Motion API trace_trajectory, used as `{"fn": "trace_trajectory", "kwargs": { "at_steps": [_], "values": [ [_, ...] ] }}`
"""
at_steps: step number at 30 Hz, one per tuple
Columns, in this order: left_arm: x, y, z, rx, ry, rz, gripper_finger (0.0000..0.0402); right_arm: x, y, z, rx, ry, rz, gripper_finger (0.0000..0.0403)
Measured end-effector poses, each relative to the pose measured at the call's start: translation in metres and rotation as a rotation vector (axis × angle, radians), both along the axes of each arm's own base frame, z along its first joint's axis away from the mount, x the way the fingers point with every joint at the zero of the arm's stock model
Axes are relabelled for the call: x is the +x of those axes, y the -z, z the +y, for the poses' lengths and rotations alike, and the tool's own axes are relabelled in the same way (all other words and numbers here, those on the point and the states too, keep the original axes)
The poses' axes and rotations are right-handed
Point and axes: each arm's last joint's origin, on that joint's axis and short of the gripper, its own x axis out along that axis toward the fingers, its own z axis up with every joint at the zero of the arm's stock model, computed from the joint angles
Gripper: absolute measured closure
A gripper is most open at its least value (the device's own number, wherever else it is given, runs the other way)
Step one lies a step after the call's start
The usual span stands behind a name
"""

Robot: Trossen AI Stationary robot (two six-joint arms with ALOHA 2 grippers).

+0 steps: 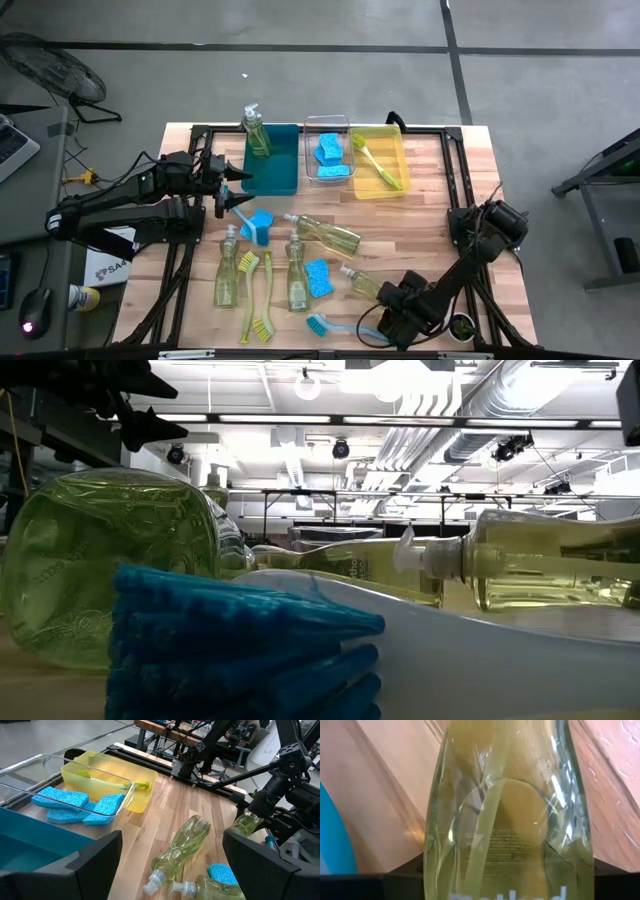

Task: Pick & Place Kitchen Sink Supplies
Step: Put the dishwashing liquid into the blue bin

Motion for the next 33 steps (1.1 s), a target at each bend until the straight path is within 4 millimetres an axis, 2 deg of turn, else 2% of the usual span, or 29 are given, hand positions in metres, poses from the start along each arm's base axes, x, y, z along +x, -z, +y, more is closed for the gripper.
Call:
{"fn": "trace_trajectory", "kwargs": {
  "at_steps": [7, 24, 33],
  "values": [
    [0.0, 0.001, 0.0, -0.002, 0.0, 0.007, 0.0062, 0.002, -0.002, -0.002, -0.042, 0.023, -0.059, 0.0171],
    [0.0, 0.001, -0.001, -0.021, 0.015, 0.004, 0.0062, 0.007, -0.024, -0.007, -0.227, 0.038, -0.376, 0.0172],
    [0.0, 0.0, -0.001, -0.024, 0.03, 0.001, 0.0062, 0.028, -0.033, -0.012, -0.408, 0.003, -0.592, 0.0172]
  ]
}}
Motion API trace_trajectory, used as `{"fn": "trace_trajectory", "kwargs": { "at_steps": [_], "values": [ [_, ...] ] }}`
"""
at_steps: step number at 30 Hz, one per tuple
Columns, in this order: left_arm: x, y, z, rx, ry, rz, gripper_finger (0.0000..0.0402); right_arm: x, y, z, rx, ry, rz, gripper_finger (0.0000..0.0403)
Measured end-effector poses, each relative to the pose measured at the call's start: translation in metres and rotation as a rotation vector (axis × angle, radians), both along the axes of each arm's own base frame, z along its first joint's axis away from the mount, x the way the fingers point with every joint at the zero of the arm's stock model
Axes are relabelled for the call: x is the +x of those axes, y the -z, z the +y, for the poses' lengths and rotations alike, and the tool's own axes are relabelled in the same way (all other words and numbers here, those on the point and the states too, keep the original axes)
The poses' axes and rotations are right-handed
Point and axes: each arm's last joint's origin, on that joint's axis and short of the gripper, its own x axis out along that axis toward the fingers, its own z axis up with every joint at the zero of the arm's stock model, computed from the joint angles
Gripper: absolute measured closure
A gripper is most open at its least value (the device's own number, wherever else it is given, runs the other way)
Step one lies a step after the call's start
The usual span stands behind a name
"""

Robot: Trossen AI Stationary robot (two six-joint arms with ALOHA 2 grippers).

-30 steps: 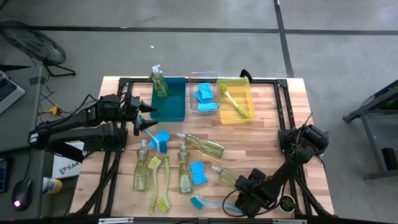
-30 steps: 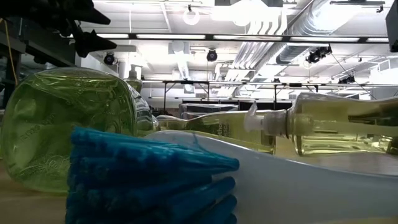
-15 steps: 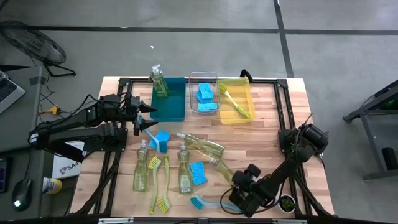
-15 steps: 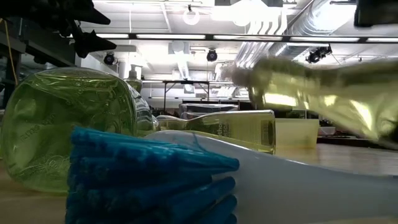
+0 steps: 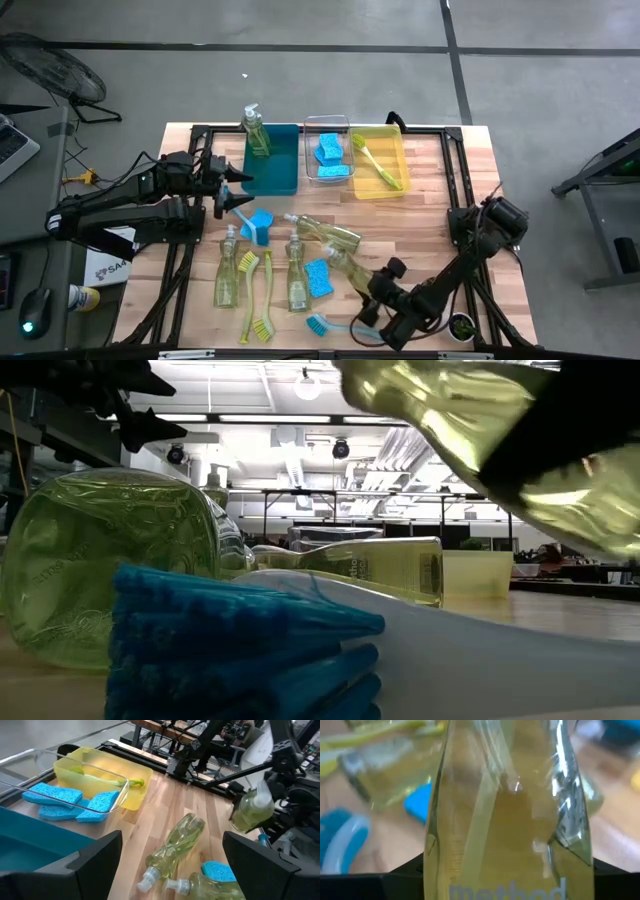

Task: Pick & Place Kitchen Sink Supplies
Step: Put the dishwashing liquid into the blue bin

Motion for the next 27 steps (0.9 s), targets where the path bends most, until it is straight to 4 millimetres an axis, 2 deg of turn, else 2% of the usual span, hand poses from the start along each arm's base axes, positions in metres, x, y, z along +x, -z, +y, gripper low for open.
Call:
{"fn": "trace_trajectory", "kwargs": {
  "at_steps": [10, 17, 27],
  "values": [
    [0.001, -0.004, -0.002, -0.001, 0.079, -0.047, 0.0062, 0.045, -0.01, -0.037, -0.184, 0.052, -0.06, 0.0172],
    [0.006, -0.013, -0.005, 0.079, 0.24, -0.139, 0.0062, 0.083, -0.022, -0.071, -0.252, 0.044, -0.075, 0.0172],
    [0.03, -0.014, 0.001, 0.227, 0.297, -0.182, 0.0062, 0.128, -0.051, -0.123, -0.331, -0.024, -0.203, 0.0172]
  ]
}}
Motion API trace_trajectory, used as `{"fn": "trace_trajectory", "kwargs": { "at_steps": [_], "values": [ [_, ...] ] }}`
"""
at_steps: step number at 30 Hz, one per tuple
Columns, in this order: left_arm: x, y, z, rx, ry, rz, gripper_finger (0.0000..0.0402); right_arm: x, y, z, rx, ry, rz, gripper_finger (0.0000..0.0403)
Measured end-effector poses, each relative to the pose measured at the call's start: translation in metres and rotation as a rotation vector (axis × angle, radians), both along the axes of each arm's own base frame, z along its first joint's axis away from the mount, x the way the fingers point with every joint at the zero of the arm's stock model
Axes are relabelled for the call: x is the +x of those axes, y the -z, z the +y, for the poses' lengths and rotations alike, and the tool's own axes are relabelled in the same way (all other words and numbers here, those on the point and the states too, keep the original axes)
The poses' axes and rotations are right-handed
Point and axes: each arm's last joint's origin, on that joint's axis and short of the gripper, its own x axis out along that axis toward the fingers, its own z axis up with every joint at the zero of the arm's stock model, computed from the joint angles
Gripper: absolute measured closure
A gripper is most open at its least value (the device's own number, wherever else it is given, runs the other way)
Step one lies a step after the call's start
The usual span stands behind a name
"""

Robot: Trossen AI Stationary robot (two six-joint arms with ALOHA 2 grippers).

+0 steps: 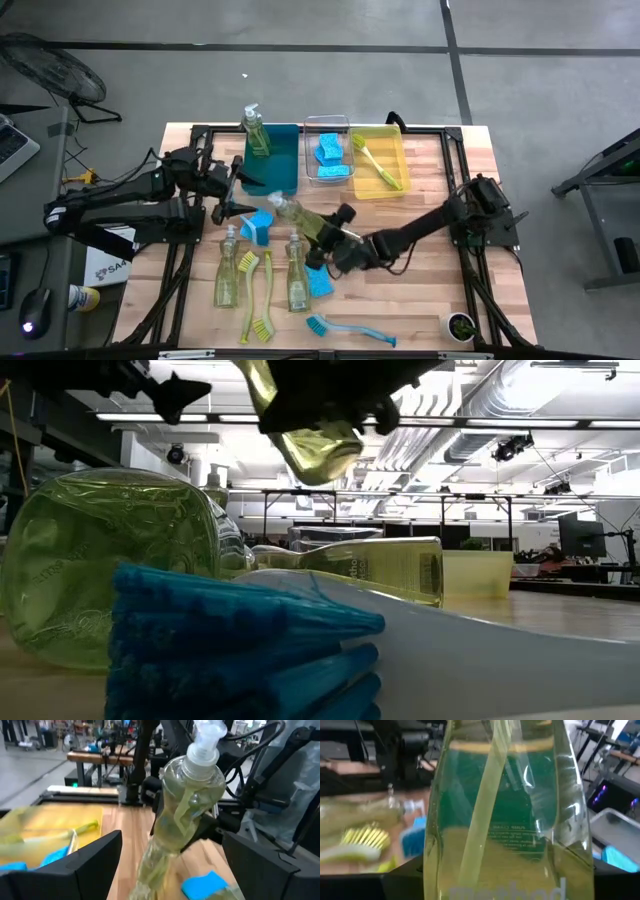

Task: Pick & Place Kitchen Sink Supplies
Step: Put the dishwashing liquid into the blue bin

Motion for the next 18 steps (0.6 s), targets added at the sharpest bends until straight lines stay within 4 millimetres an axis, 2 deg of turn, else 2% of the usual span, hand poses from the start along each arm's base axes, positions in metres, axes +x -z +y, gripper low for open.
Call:
{"fn": "trace_trajectory", "kwargs": {
  "at_steps": [7, 18],
  "values": [
    [0.021, -0.005, 0.006, 0.033, 0.0, -0.093, 0.0062, 0.014, -0.013, -0.034, -0.045, -0.015, -0.067, 0.0172],
    [0.039, -0.009, 0.012, 0.057, 0.003, -0.201, 0.0062, 0.024, -0.027, -0.068, -0.039, -0.084, -0.196, 0.0172]
  ]
}}
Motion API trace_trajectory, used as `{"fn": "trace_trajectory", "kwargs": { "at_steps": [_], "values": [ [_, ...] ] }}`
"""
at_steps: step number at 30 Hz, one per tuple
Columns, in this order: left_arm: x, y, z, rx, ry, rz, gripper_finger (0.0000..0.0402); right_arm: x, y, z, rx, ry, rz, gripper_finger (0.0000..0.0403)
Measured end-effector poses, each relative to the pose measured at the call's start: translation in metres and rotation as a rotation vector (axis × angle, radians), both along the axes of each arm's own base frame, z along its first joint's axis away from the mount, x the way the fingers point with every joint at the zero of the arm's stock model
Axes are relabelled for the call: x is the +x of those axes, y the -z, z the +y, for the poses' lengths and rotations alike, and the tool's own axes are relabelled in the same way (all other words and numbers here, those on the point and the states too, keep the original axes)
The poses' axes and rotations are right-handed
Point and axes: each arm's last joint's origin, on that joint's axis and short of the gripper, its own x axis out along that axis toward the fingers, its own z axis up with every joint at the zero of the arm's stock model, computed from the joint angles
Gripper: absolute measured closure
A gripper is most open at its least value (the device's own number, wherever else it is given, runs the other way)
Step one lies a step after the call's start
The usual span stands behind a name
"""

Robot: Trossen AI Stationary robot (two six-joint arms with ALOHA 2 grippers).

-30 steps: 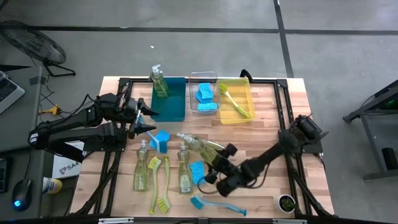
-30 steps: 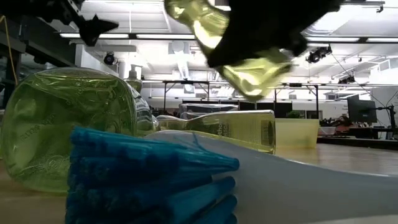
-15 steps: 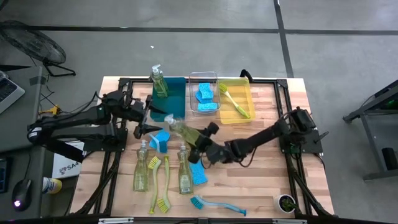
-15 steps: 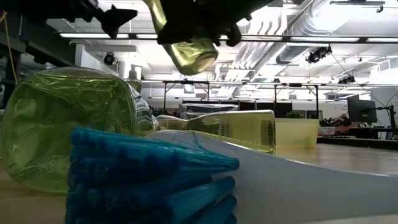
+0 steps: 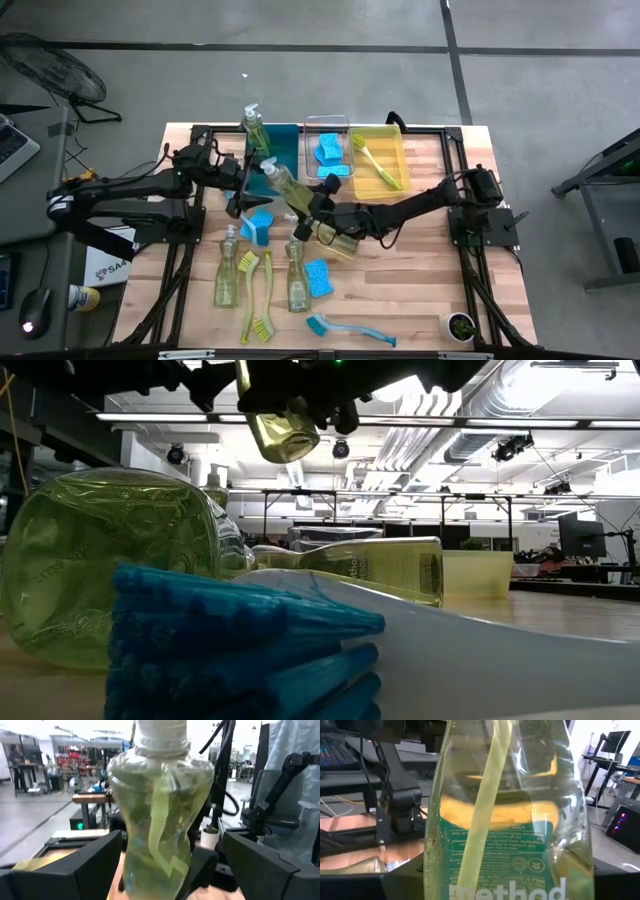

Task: Pick & Place Kitchen Sink Supplies
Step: Put the dishwashing liquid into the blue bin

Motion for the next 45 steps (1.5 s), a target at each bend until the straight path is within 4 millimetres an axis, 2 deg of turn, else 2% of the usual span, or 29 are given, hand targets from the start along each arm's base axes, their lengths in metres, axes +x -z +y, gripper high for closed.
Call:
{"fn": "trace_trajectory", "kwargs": {
  "at_steps": [15, 20, 30, 38, 41, 45],
  "values": [
    [0.012, -0.013, 0.004, 0.02, -0.003, -0.215, 0.0062, 0.007, -0.008, -0.028, 0.031, -0.176, -0.113, 0.0173],
    [0.017, -0.014, 0.006, 0.03, -0.005, -0.274, 0.0062, 0.007, -0.009, -0.031, 0.038, -0.231, -0.129, 0.0174],
    [0.025, -0.011, 0.008, 0.02, 0.023, -0.293, 0.0063, 0.008, -0.008, -0.036, 0.051, -0.224, -0.117, 0.0175],
    [0.029, -0.019, 0.008, 0.024, 0.06, -0.296, 0.0063, 0.008, -0.007, -0.036, 0.056, -0.246, -0.106, 0.0177],
    [0.029, -0.019, 0.008, 0.026, 0.064, -0.296, 0.0074, 0.008, -0.006, -0.036, 0.056, -0.25, -0.104, 0.0177],
    [0.029, -0.019, 0.008, 0.023, 0.061, -0.292, 0.0121, 0.008, -0.006, -0.035, 0.056, -0.252, -0.102, 0.0182]
  ]
}}
